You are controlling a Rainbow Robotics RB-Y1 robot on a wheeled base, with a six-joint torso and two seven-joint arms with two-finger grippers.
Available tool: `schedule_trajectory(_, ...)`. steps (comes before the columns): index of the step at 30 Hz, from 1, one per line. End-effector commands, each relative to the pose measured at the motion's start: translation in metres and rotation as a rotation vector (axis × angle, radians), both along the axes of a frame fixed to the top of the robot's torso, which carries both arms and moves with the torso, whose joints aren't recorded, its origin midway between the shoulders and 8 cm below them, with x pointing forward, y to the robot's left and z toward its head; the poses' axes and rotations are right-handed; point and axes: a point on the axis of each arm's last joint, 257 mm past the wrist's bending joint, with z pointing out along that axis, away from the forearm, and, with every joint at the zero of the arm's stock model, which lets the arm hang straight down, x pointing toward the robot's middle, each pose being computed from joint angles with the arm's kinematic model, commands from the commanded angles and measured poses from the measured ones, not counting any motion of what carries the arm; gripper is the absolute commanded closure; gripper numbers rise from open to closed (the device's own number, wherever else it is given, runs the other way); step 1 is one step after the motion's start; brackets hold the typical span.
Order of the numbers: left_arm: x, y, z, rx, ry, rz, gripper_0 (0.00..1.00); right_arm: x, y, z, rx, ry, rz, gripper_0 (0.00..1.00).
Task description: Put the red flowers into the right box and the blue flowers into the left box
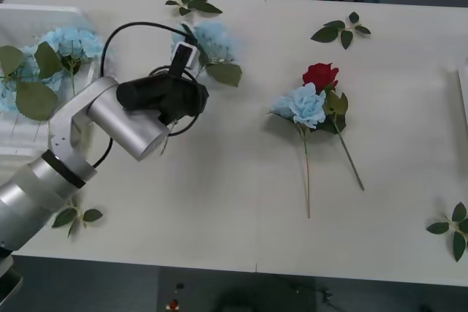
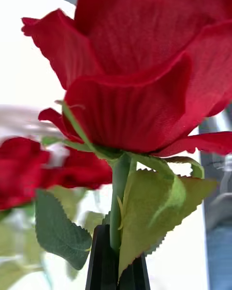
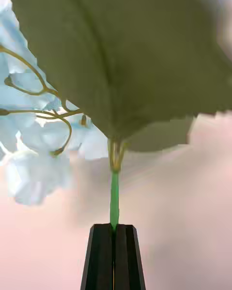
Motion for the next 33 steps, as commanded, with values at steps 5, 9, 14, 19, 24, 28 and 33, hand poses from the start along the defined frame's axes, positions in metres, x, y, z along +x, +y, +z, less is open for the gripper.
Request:
schedule_trajectory(5,-0.001,0.101,0.124,-0.087,-0.223,0.114,1.00,0.002,-0.017,0.028,-0.111,0.011,0.004,1.00)
schedule_trajectory(9,-0.017,0.154,0.165,-0.051,-0.314,0.167,1.00,0.002,-0.017,0.027,-0.108,0.010,0.003,0.03)
schedule_trajectory(14,-0.041,0.219,0.192,-0.015,-0.358,0.238,1.00,0.005,-0.011,0.026,-0.081,-0.001,0.006,0.00)
schedule_trajectory(19,-0.064,0.275,0.203,0.011,-0.354,0.289,1.00,0.011,0.021,0.017,0.014,0.008,0.028,0.00)
schedule_trajectory(24,-0.088,0.324,0.204,0.033,-0.341,0.328,1.00,0.007,0.102,-0.006,0.277,0.061,0.042,0.00)
schedule_trajectory(28,-0.101,0.350,0.202,0.047,-0.322,0.357,1.00,-0.003,0.161,-0.018,0.461,0.088,0.042,0.00)
schedule_trajectory(33,-0.112,0.376,0.199,0.072,-0.284,0.406,0.97,-0.025,0.252,-0.042,0.717,0.145,0.040,0.00)
